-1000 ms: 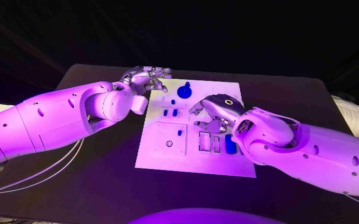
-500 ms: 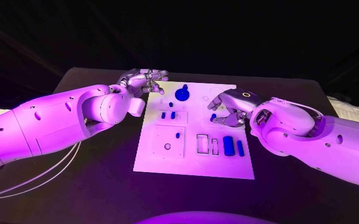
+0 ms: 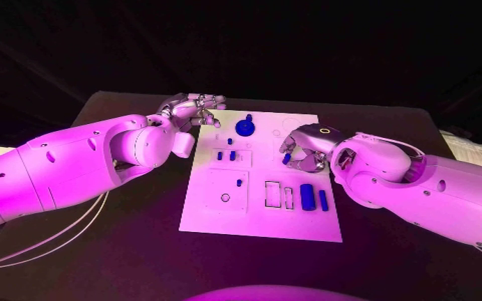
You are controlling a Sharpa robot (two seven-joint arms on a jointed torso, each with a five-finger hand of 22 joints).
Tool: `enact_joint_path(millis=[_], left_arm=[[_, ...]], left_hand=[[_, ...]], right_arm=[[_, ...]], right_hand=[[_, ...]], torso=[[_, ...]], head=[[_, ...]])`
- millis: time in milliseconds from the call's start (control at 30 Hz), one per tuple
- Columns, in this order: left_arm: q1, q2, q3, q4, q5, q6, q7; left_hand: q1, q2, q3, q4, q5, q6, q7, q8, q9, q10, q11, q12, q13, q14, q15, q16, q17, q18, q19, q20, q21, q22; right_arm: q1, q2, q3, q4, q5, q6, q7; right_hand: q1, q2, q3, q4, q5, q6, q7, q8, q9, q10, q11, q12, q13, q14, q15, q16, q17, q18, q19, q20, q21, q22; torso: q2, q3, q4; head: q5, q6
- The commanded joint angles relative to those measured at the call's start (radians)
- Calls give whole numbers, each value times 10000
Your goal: Assemble the parts on the task board
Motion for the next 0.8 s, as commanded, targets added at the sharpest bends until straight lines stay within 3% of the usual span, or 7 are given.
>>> enact_joint_path(millis=[33,300,567,800], left_arm=[[3,6,7,35,37,98,137],[3,-2,7,41,37,129,113],[3,-1,7,43,37,161,90],[3,5,6,34,37,180,69]], left_hand=[[-3,50,-31,-7,62,-40,-13,34,-15,-79,-16,56,16,-53,-18,34,-13,188,65,-15,-39,-8],[-3,50,-31,-7,62,-40,-13,34,-15,-79,-16,56,16,-53,-18,34,-13,188,65,-15,-39,-8],[-3,50,-31,-7,62,-40,-13,34,-15,-79,-16,56,16,-53,-18,34,-13,188,65,-15,-39,-8],[2,48,-44,-8,61,-44,-10,40,-16,-87,-14,66,18,-55,-18,36,-16,188,70,-15,-48,-16]], right_arm=[[-23,70,-2,-47,-281,321,-142],[-39,145,-7,-110,-378,227,-165],[-54,216,-9,-183,-467,13,-199],[-83,220,-10,-154,-622,-806,-215]], right_hand=[[32,102,139,5,-44,167,4,84,29,157,-19,66,-9,169,-92,3,-1,35,68,-70,51,61],[93,237,471,9,-62,853,-103,379,158,912,-184,291,16,222,-226,130,126,-46,332,-174,381,535],[149,321,690,-18,-77,1095,-151,502,211,1225,-254,301,18,263,-290,283,293,-111,503,-233,638,909],[564,551,1069,-316,-94,1401,-211,706,311,1743,-405,402,78,340,-431,557,582,-225,790,-352,1122,1618]], torso=[[4,1,1],[2,6,-9],[0,7,-8],[-3,5,-1]], head=[[4,-7],[9,-46],[-7,-59],[-8,-79]])
